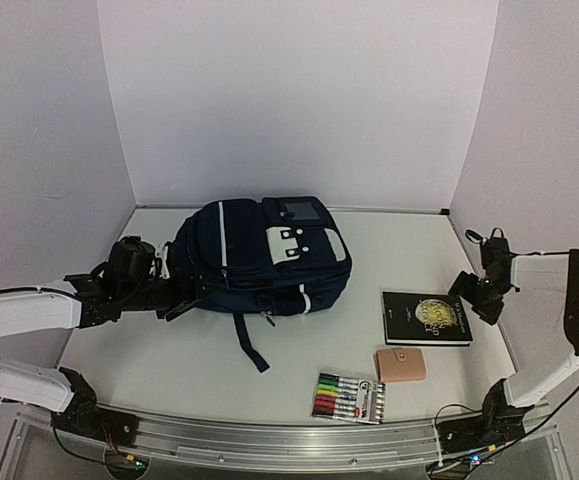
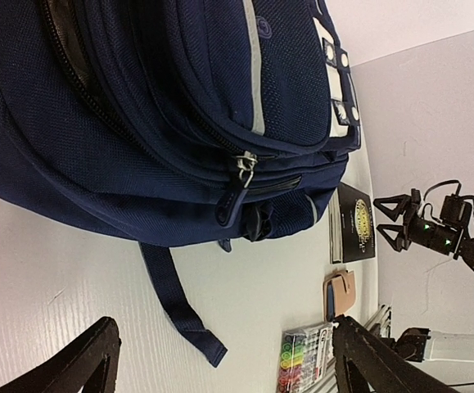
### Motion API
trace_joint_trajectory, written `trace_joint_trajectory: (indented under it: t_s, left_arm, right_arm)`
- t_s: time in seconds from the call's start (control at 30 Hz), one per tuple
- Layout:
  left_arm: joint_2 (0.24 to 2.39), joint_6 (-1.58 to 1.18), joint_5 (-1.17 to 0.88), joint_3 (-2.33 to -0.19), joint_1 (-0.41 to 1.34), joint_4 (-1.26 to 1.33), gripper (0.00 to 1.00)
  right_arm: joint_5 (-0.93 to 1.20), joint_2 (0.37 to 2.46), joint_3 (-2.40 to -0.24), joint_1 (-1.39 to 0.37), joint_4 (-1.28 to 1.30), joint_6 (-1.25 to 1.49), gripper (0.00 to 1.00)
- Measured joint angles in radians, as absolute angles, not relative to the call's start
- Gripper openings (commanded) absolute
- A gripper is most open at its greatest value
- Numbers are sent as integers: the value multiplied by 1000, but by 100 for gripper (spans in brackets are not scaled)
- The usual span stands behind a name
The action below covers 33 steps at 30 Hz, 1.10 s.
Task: Pack the student bag
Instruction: Move the book to the center of the board.
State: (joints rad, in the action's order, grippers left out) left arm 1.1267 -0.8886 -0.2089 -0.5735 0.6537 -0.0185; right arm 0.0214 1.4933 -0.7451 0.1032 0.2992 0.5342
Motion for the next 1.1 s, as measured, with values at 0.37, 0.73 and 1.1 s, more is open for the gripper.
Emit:
trace_joint_trajectory:
  t_s: [0.37,0.73,1.1]
  left_arm:
    - [1155,-886,-244,-574,657,-18,88]
    - [1276,-888,-275,-606,727,42,82]
    - [1536,-906,-313,-721,834,218,78]
  right_arm:
    - [233,1508,-684,94,219,491,80]
    - [275,1577,-728,-194,170,472,71]
    - [273,1699,-843,-437,126,496,68]
